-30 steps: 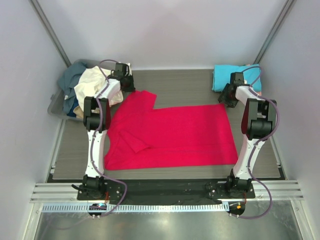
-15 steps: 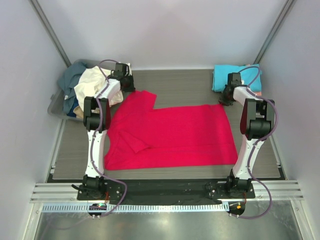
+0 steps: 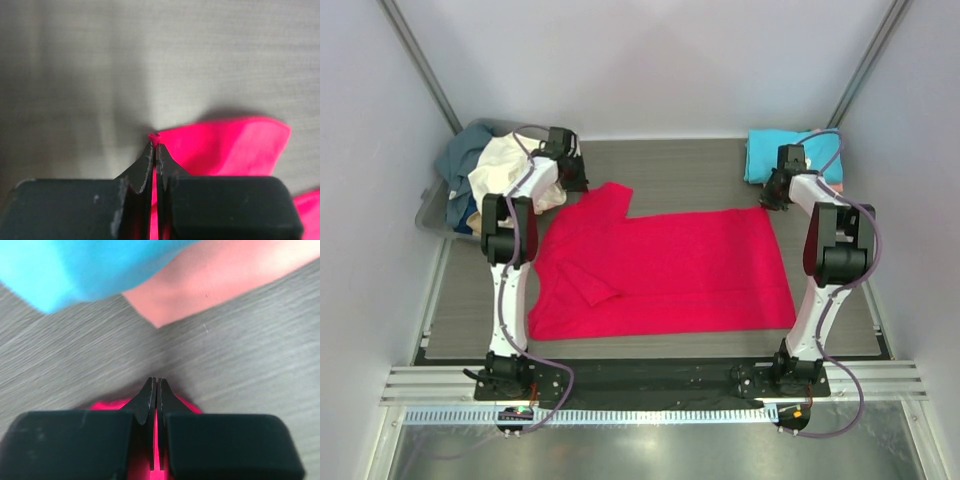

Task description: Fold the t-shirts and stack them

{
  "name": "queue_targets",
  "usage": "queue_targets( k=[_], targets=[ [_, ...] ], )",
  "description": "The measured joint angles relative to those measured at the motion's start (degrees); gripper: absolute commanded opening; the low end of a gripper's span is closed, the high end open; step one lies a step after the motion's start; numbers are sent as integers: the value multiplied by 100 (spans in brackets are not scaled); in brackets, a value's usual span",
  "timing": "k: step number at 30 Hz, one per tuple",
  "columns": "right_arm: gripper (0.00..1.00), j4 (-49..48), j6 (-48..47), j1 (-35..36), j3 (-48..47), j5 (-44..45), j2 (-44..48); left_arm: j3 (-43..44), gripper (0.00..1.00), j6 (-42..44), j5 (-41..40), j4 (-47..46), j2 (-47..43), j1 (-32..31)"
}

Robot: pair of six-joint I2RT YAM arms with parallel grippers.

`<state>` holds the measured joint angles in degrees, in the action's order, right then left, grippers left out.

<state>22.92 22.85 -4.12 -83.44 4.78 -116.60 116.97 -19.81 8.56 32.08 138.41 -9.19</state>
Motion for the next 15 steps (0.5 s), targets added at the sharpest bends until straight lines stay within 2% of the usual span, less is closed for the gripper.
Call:
queue_targets(
  k=[11, 15],
  targets=[
    [1, -17, 81, 31, 660, -310, 1410, -1056, 0, -142, -101, 334, -1652, -26],
    [1, -17, 105, 42, 1043, -356, 1720, -1714, 0, -157, -208, 315, -2253, -87]
  ],
)
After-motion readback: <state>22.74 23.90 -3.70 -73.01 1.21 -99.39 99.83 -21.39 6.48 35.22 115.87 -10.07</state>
